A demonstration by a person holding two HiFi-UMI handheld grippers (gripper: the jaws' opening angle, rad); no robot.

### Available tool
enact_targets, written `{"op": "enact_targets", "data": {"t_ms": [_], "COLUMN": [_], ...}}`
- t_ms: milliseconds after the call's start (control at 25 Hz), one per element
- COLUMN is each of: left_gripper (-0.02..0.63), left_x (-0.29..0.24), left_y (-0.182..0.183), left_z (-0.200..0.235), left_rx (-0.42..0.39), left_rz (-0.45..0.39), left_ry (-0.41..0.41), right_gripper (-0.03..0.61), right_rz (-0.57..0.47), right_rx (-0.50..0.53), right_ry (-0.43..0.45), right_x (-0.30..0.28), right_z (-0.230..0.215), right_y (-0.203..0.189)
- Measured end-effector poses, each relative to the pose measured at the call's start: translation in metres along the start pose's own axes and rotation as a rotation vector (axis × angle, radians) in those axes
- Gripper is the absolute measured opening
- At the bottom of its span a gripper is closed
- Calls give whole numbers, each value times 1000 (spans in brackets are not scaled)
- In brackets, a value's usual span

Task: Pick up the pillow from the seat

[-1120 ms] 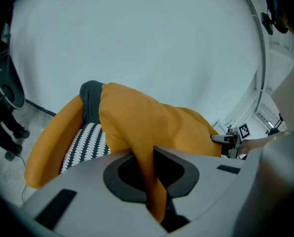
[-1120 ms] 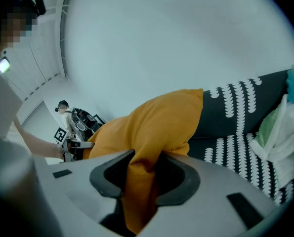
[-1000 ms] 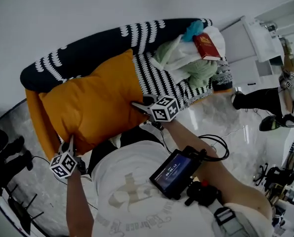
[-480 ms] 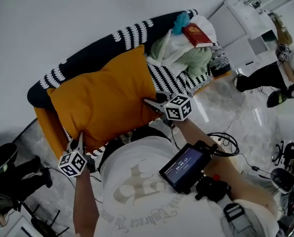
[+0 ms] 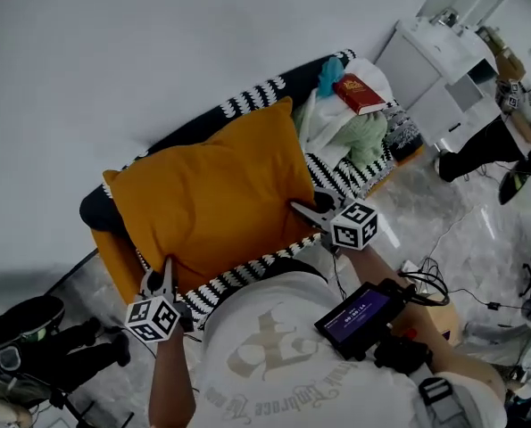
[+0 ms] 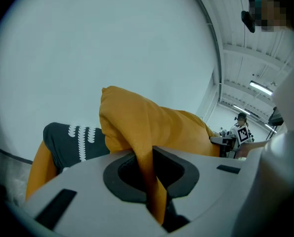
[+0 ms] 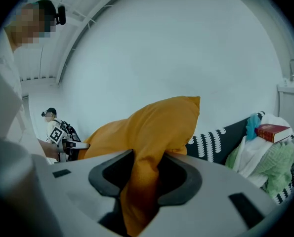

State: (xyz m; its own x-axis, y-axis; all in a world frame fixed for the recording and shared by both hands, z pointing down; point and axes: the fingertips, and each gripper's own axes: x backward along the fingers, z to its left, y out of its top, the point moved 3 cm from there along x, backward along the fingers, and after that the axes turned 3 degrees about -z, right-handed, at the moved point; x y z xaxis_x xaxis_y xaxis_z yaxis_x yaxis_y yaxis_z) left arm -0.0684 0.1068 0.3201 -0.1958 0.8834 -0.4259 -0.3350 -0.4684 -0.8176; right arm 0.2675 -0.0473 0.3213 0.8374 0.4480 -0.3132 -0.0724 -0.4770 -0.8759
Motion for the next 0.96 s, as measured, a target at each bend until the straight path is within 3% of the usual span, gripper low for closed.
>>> {"op": "enact_targets", "data": {"t_ms": [240, 960], "left_gripper": [43, 41], "left_x": [3, 48], "left_y": [17, -1], "left_z": [-8, 12], "left_rx": [-44, -34], "left_rz": [-27, -4], "left_ry": [-37, -86], "right_gripper": [169, 170], "right_rz": [-49, -52], "right_rx": [21, 36], "right_ry": [-28, -98], "right_x": [15, 38], "right_z": [7, 67], "right_y": [11, -13]}}
